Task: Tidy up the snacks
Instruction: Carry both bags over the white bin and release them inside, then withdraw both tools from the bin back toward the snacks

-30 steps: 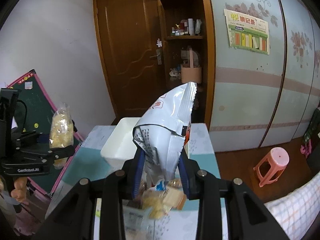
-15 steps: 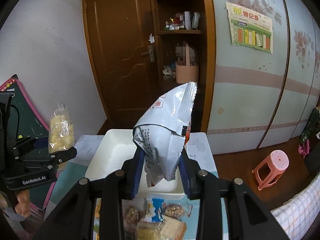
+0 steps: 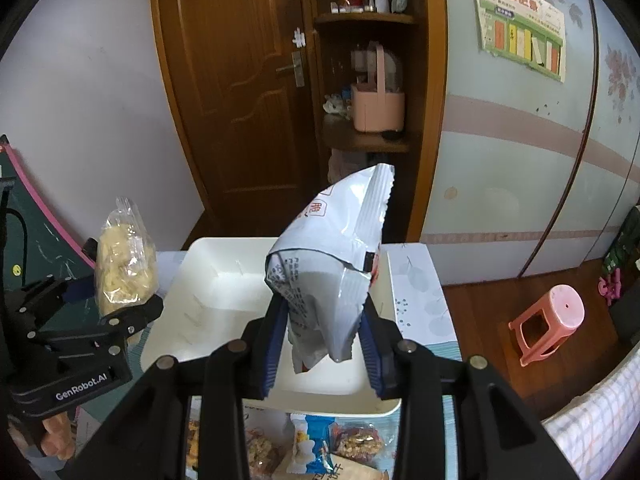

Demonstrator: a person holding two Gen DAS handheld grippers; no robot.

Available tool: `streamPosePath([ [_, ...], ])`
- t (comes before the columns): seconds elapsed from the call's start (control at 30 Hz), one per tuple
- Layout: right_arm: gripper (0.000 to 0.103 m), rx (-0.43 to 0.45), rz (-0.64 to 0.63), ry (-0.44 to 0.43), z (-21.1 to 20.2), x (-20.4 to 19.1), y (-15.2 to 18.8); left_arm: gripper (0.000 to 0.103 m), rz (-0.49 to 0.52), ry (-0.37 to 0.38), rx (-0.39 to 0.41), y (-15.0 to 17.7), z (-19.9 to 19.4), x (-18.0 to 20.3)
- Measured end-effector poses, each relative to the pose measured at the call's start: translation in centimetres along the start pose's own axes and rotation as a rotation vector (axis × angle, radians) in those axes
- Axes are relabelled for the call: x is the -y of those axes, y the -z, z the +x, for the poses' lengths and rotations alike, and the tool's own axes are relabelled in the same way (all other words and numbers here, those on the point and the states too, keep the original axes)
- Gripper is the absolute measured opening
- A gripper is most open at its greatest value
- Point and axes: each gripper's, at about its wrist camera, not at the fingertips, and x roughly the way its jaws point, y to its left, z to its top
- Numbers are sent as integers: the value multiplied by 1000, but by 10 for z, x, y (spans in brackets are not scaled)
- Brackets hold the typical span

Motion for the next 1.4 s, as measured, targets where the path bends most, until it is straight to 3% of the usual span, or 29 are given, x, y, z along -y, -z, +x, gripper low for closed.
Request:
streamPosePath([
  [0.47,39,-50,11,39,36,-2,-7,69,3,-7,-29,2,23,2],
  [0.6,45,-66,42,17,41,0,-8,93,-9,-11,-24,1,22,2],
  [0.67,49,-74,55,2,42,2,-8,96,-12,-8,-3,1,20,3],
  [0.73,60,-68,49,16,41,1,-7,101,-14,8,-1,2,18,3],
  [0.83,66,-56,39,25,39,0,-4,101,-14,36,-8,3,17,3],
  [1.4,67,-82,62,35,16,-2,10,100,66,22,83,26,-28,24],
])
